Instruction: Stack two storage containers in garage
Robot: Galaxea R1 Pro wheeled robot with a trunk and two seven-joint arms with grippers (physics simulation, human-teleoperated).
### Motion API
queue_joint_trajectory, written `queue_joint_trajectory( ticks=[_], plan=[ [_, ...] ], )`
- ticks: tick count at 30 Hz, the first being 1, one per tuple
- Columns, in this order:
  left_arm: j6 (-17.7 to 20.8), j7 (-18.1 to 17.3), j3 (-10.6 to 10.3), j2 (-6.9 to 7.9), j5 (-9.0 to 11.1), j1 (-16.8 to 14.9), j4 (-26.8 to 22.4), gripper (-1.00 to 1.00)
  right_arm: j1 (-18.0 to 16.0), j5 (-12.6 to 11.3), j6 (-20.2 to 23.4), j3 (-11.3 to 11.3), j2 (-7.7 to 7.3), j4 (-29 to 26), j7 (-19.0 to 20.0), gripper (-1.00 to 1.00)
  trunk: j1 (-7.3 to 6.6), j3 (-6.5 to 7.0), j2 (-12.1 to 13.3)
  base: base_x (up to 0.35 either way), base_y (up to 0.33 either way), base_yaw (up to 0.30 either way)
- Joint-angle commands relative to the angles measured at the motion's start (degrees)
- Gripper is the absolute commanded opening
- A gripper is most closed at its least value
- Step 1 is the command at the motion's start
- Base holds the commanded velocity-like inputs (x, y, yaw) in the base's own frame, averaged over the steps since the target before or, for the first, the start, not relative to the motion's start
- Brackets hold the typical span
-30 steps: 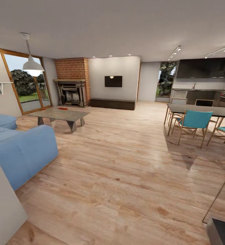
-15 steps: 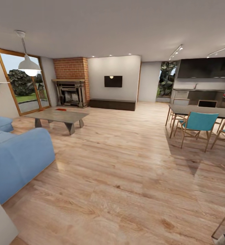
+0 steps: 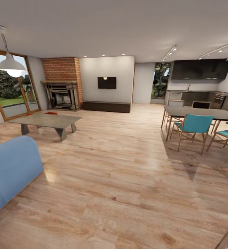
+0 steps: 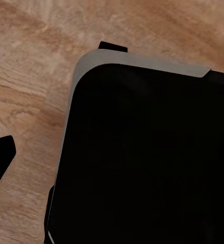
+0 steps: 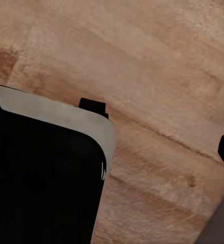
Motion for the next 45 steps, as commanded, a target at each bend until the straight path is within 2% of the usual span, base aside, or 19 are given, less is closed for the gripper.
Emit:
queue_joint_trajectory(
  ticks=[1,45],
  plan=[
    [-0.1,0.0,0.3,-0.01,0.1,0.0,0.0,1.00,-0.1,-0.5,-0.3,0.5,0.02,0.2,0.0,1.00,0.03,-0.05,0.0,0.322,0.000,-0.003],
    [-0.1,0.0,0.2,-0.09,-0.1,0.0,0.0,1.00,-0.1,-0.5,-0.3,0.5,0.20,0.2,-0.2,1.00,0.03,-0.05,0.0,0.323,0.000,0.000]
  ],
)
